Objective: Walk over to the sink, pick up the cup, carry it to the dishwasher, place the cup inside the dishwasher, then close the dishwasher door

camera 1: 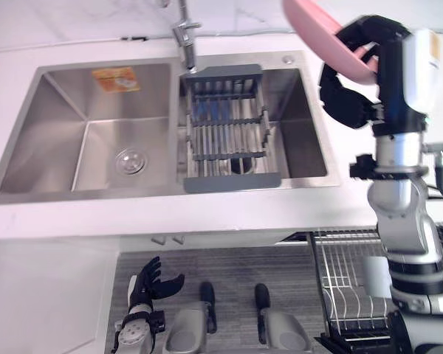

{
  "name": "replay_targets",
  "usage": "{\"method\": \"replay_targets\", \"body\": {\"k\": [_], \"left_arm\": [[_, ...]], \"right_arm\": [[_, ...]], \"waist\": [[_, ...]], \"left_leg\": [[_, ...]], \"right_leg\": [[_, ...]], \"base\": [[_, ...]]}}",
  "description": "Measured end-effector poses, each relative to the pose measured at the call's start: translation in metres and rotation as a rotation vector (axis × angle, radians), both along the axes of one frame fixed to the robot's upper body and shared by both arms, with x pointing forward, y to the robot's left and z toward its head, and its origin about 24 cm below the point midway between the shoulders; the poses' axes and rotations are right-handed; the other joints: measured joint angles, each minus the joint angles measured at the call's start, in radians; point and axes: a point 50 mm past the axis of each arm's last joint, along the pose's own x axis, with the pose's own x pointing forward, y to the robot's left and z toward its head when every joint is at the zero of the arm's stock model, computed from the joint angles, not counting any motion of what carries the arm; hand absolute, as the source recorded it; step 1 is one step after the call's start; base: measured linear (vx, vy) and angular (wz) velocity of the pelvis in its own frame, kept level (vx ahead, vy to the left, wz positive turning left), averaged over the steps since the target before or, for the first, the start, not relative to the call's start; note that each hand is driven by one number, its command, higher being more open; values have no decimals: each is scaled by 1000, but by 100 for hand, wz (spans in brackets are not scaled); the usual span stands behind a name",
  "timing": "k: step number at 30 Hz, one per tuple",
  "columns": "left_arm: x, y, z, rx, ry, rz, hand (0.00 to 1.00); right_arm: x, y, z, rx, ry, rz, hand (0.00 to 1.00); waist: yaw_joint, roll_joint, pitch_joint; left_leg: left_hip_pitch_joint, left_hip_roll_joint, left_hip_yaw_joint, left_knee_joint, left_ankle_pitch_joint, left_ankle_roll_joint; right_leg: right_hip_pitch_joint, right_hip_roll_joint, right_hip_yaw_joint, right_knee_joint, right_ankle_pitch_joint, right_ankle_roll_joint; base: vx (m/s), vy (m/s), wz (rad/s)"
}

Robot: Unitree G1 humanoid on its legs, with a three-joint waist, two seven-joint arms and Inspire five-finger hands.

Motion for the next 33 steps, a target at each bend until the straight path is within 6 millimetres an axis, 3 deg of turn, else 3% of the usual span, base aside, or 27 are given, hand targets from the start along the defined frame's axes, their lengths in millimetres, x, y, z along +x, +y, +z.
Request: {"method": "replay_targets", "body": {"k": [2,7,12,16,20,25,29,33], "left_arm": [[-6,0,-6,-8,37,7,90],[-16,-3,-13,-37,80,44,90],[-30,-6,-19,-71,116,114,90],[-21,-18,-16,-112,75,108,90],[-8,-32,-14,-143,43,71,90],[6,-44,-10,-156,14,21,90],[19,-51,-5,-156,-17,-24,90],[35,-50,3,-151,-65,-36,90]], "right_arm": [[-16,-14,-11,60,11,-38,30],[-49,-40,-42,158,77,-179,30],[-79,-36,-79,274,192,-237,30],[-93,-34,-108,353,326,-284,30],[-91,-35,-139,402,473,-314,30],[-85,-47,-170,456,593,-377,30],[-65,-60,-193,561,672,-394,30],[-39,-69,-193,642,648,-389,30]], "waist": [[-28,-11,-8],[-58,-18,-46],[-70,-7,-56],[-79,5,-62],[-76,18,-60],[-72,43,-32],[-48,57,30],[-43,73,85]], "left_leg": [[14,12,33,8,-15,-5],[31,37,104,32,-42,-11],[40,103,245,132,-87,-20],[40,128,322,170,-150,-20],[20,131,394,187,-172,-27],[-26,133,407,200,-172,-25],[-49,130,403,202,-159,-7],[-85,121,390,197,-139,2]], "right_leg": [[0,11,37,0,0,1],[-14,32,107,11,0,3],[-72,82,195,94,-9,12],[-130,98,217,166,-46,17],[-199,70,190,191,-30,18],[-249,54,168,189,-3,9],[-275,44,151,196,10,24],[-301,25,125,199,15,32]], "base": [[14,-12,-53],[33,0,-48],[1,9,-82],[-86,21,-58],[-100,59,-49],[-7,19,-8],[50,8,5],[51,-3,22]]}}
